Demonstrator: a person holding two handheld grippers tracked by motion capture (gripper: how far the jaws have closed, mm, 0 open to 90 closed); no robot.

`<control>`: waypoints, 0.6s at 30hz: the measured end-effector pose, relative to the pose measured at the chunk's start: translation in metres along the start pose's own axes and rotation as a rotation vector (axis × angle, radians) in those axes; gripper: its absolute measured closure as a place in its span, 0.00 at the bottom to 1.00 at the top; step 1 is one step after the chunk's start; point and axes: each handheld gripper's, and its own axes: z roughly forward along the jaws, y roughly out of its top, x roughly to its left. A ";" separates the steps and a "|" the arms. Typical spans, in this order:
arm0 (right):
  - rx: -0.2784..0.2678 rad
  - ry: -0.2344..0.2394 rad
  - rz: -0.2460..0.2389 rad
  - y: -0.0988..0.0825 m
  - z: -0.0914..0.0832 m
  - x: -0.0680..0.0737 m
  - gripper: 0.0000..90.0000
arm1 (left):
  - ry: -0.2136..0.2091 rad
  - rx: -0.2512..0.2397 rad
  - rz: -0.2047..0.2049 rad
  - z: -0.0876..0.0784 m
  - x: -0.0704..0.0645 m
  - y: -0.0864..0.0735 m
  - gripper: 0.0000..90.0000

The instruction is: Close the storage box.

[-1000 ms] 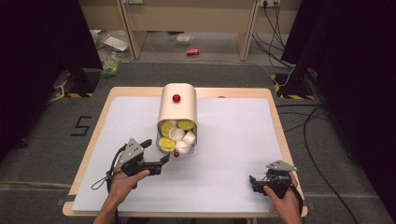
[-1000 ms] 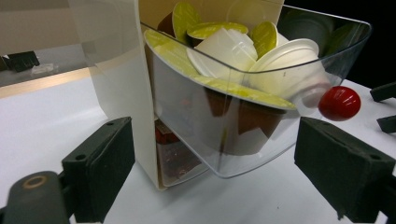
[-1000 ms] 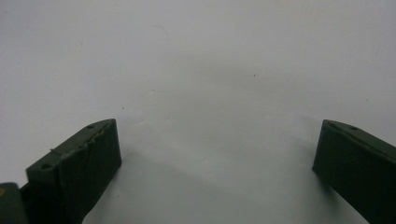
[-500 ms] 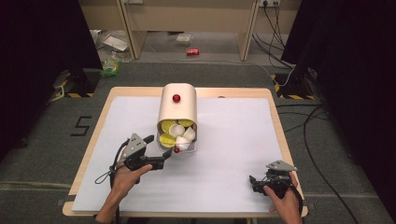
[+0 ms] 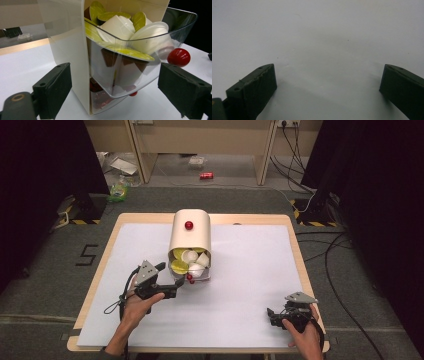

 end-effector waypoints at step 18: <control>0.000 0.000 -0.003 0.000 0.000 0.000 0.01 | 0.011 -0.001 -0.023 0.005 0.009 -0.004 0.12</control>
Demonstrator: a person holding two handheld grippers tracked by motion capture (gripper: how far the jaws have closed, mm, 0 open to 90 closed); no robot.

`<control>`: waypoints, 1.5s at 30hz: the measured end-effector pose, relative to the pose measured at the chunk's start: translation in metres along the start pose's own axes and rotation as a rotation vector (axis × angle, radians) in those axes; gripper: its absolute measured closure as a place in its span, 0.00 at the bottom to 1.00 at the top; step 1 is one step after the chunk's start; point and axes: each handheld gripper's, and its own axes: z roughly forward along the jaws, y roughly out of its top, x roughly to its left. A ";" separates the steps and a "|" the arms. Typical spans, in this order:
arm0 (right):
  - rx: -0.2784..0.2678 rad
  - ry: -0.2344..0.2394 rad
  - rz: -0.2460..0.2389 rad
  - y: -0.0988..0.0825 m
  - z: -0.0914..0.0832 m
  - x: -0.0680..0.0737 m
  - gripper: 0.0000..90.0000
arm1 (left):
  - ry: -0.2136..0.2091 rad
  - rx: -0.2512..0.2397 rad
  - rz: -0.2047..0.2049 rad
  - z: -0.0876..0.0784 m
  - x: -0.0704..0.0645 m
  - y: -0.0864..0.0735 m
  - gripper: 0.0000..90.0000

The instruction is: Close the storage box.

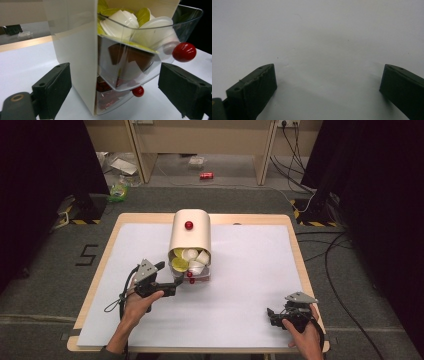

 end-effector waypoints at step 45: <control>0.001 0.000 0.003 0.000 0.000 0.000 0.01 | 0.184 0.011 -0.049 0.000 0.018 -0.005 0.07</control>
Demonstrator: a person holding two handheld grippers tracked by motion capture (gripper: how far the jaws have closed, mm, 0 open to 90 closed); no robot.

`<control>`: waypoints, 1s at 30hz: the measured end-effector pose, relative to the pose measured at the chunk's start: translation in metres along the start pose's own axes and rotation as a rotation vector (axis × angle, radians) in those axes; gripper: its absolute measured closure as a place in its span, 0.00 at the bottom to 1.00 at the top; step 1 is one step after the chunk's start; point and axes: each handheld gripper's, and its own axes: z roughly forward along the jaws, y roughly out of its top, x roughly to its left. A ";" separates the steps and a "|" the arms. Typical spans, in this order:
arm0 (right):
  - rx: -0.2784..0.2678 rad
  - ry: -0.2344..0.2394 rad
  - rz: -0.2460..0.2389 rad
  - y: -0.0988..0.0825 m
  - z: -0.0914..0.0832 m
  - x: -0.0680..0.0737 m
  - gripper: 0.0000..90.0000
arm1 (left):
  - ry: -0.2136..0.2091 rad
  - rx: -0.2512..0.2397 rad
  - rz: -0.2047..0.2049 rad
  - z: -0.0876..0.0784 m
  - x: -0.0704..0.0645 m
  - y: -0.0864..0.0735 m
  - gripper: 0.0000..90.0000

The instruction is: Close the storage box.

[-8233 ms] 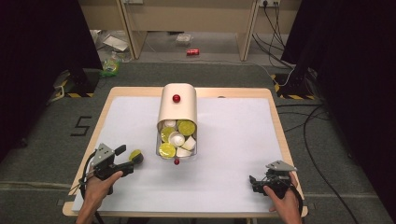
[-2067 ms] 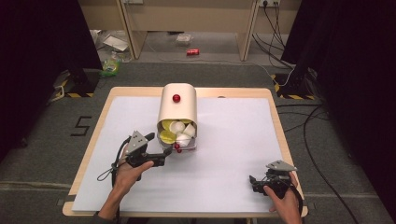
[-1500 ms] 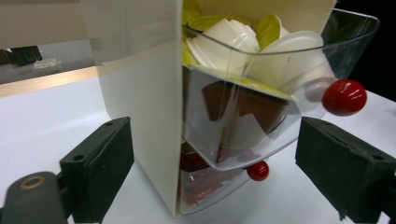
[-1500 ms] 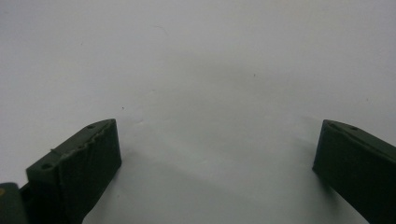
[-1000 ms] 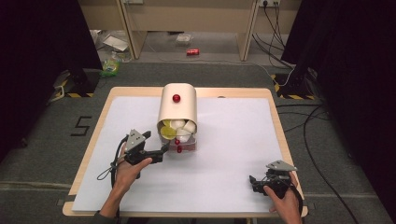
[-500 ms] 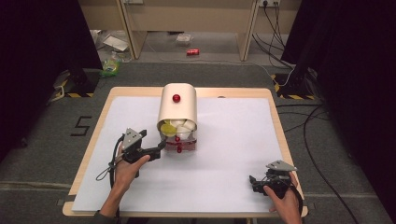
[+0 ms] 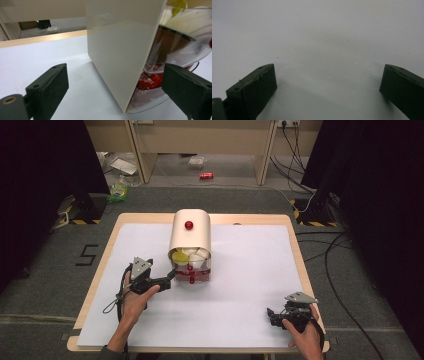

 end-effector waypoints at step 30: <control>-0.002 0.001 -0.003 0.000 0.000 0.000 0.01 | 0.057 -0.016 -0.057 -0.013 0.007 -0.002 0.16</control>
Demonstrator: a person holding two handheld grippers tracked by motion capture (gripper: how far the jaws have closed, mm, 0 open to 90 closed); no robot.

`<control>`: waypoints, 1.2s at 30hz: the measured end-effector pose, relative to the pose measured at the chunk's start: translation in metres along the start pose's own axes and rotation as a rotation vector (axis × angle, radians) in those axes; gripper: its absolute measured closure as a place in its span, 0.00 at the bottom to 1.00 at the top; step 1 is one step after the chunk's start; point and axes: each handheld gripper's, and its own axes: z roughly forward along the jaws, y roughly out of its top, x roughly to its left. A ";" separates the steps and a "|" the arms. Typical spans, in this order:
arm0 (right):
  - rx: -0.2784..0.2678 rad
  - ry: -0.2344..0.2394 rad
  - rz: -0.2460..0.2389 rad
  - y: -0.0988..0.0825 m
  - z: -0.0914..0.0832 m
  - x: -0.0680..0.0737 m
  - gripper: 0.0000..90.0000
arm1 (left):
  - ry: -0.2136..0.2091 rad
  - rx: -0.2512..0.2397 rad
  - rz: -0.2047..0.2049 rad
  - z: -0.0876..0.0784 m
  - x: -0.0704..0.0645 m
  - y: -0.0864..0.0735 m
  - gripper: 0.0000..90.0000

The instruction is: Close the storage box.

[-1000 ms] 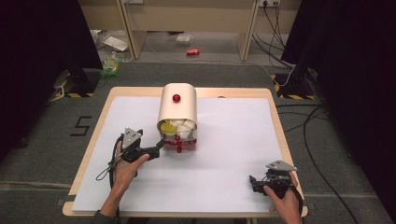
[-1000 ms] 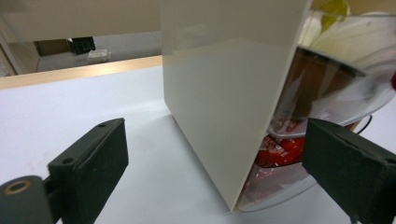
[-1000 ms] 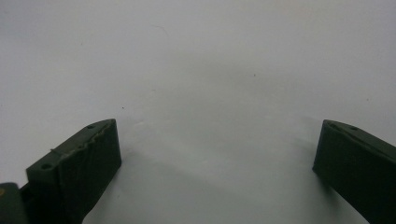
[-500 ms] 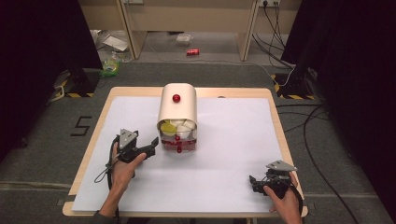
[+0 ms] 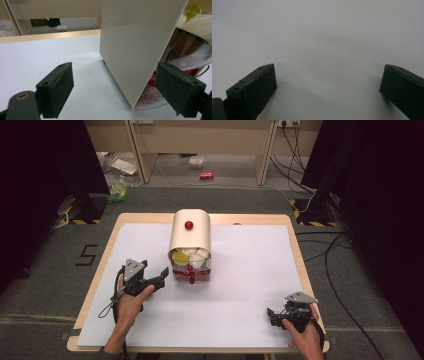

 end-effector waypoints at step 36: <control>0.002 0.001 0.005 0.000 0.000 0.000 0.01 | -0.087 0.017 -0.007 -0.031 0.003 0.000 0.16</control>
